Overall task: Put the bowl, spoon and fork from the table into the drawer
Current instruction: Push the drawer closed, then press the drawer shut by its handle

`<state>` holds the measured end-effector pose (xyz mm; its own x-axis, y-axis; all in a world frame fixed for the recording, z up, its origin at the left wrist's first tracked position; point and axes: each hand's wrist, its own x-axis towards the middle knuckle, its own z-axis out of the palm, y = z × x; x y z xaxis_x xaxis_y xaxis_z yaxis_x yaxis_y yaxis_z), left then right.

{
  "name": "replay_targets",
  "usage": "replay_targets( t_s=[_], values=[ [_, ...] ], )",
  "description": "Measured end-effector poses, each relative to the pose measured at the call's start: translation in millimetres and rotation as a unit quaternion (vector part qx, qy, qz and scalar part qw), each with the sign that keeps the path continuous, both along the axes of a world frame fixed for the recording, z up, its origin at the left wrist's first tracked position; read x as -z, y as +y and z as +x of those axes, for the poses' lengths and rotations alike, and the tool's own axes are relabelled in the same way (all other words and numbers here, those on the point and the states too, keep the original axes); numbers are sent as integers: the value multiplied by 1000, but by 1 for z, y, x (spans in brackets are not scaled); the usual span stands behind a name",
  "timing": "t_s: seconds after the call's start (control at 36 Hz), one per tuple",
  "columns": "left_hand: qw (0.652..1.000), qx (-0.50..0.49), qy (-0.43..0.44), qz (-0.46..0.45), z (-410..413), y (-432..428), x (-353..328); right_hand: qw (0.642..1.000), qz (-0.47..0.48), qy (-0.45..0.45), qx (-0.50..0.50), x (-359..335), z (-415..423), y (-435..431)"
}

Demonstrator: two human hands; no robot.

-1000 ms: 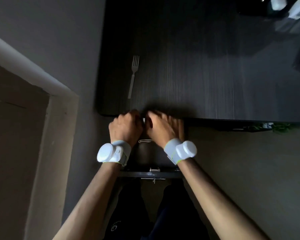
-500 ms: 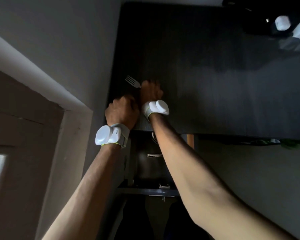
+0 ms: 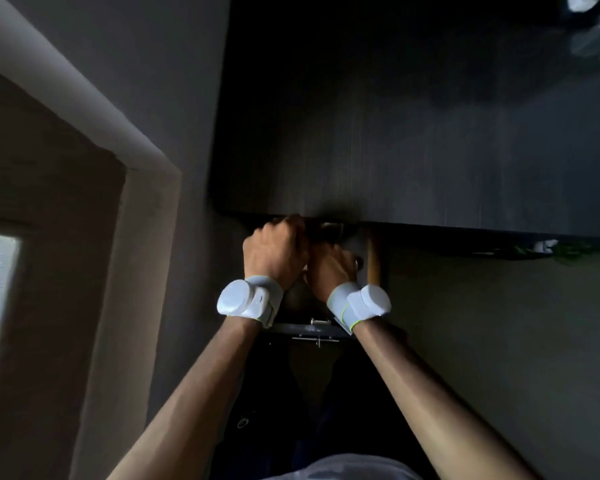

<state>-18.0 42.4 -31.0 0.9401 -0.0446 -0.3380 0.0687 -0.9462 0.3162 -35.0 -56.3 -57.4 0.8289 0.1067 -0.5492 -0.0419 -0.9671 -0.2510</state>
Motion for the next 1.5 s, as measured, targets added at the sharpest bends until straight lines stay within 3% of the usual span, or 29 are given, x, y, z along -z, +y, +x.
replay_targets(
  t_s=[0.22, 0.39, 0.67, 0.86, 0.97, 1.22, 1.33, 1.36, 1.39, 1.42, 1.44, 1.5],
  values=[
    [992, 7, 127, 18, -35, -5, 54, 997, 1, 76, -15, 73, -23, -18],
    [991, -11, 128, 33, -45, 0, 79, 998, -3, 57, 1, 89, -27, -25],
    [989, 18, 119, 82, -71, -1, 59, 999, 12, 42, 6, 56, -54, -28],
    [967, 39, 219, 121, -128, -2, 45, 993, 32, 108, 45, 23, -104, -32],
    [955, 35, 273, 109, -134, -10, 44, 990, 37, 116, 71, 20, -114, -34],
    [965, 3, 254, 71, -77, -17, 37, 988, 68, 84, 113, 26, -73, -39],
    [962, -122, 239, -52, -39, -15, 39, 978, 110, 55, 167, 30, -40, -54],
    [947, -195, 225, -123, -31, -15, 42, 967, 140, 53, 208, 30, -32, -59],
    [908, -285, 212, -221, -22, -15, 44, 948, 182, 46, 257, 33, -23, -64],
    [845, -371, 207, -326, -14, -16, 46, 919, 231, 42, 317, 33, -16, -68],
    [774, -431, 206, -416, -6, -17, 47, 878, 286, 35, 382, 35, -9, -72],
    [661, -486, 207, -532, 10, -20, 47, 763, 394, 29, 512, 37, 3, -78]
  ],
)
